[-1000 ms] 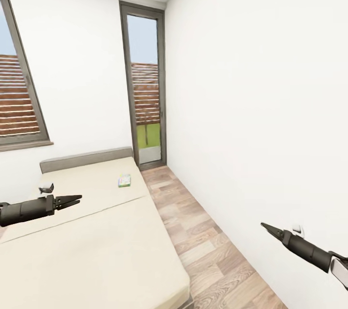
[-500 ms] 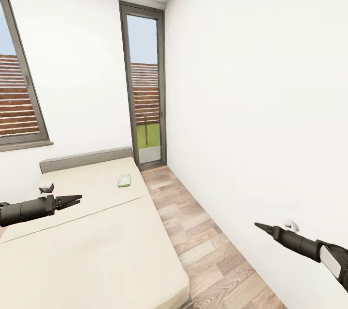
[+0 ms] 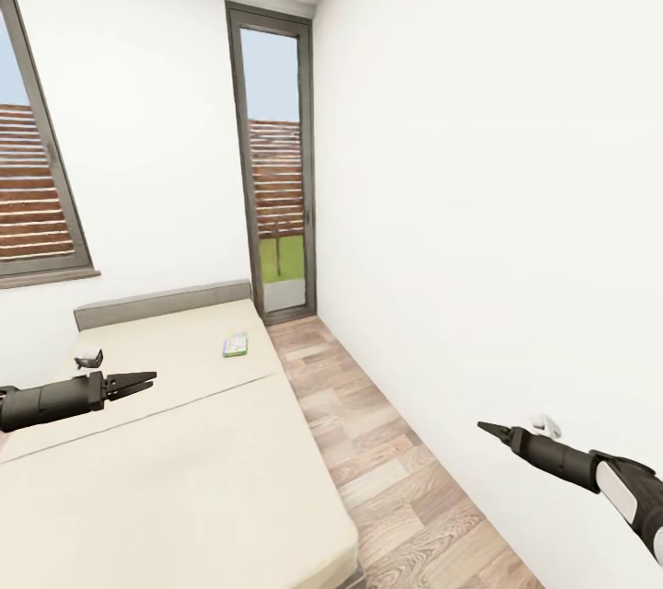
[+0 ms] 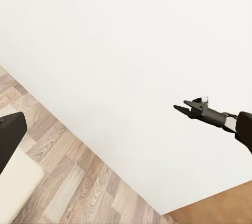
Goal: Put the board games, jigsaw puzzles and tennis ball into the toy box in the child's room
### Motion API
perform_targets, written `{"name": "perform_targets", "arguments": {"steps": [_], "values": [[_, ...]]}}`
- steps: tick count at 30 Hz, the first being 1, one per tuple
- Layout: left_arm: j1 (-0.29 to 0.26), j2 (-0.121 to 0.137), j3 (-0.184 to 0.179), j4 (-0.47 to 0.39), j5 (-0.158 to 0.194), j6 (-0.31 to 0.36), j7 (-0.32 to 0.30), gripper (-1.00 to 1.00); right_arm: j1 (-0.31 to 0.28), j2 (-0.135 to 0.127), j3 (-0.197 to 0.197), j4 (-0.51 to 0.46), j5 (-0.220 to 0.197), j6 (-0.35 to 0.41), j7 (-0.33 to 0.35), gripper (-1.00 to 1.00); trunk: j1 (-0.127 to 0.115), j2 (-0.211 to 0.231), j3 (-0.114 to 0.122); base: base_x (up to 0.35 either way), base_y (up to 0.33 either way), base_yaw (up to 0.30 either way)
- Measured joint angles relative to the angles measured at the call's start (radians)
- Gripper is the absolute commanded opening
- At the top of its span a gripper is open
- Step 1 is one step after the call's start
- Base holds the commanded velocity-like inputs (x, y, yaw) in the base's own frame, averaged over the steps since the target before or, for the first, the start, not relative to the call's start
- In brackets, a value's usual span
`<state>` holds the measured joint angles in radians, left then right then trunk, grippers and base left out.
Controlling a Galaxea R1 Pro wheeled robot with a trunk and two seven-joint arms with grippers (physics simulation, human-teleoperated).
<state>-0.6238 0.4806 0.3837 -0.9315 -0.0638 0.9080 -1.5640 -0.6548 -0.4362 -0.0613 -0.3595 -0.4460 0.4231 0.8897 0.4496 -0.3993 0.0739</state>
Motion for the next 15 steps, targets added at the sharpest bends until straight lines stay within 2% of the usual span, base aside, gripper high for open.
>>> {"name": "perform_targets", "arguments": {"steps": [12,15], "values": [[0.000,0.000,0.000,0.000,0.000,0.000,0.000,1.00,0.000,0.004,0.003,-0.001,0.002,0.003,-0.005,1.00,0.000,0.000,0.000,0.000,-0.255,0.002],[0.000,0.000,0.000,0.000,0.000,0.000,0.000,1.00,0.000,0.005,0.007,-0.001,0.001,0.003,-0.006,1.00,0.000,0.000,0.000,0.000,-0.234,0.099]]}}
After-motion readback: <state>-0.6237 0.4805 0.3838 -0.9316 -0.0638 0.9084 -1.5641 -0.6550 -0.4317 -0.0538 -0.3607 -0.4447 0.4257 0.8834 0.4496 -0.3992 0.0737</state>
